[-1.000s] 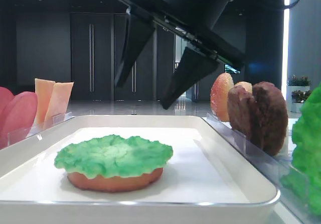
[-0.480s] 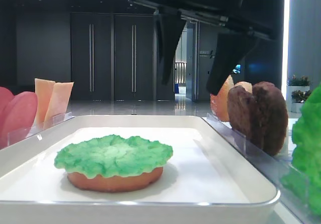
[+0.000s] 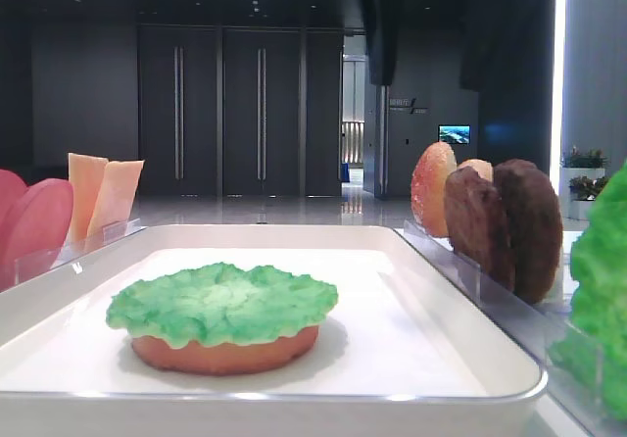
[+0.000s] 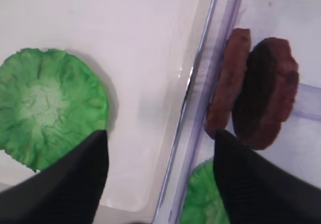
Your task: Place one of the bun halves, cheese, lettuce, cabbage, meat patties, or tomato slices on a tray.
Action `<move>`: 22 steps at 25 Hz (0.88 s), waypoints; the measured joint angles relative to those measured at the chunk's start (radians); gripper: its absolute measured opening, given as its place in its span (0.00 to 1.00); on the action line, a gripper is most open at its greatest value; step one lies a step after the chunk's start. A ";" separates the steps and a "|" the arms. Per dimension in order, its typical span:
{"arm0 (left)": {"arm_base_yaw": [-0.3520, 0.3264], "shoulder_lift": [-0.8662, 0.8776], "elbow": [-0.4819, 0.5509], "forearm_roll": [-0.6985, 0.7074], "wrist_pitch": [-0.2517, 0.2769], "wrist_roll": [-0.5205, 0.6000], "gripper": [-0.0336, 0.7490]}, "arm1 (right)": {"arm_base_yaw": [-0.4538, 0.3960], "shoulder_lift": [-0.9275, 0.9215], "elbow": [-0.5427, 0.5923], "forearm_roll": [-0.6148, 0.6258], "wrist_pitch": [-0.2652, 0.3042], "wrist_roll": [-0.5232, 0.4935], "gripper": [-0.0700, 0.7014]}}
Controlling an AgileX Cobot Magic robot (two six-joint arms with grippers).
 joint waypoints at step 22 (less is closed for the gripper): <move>0.000 0.000 0.000 0.000 0.000 0.000 0.57 | -0.594 -0.131 -0.005 -0.032 0.060 -0.393 0.65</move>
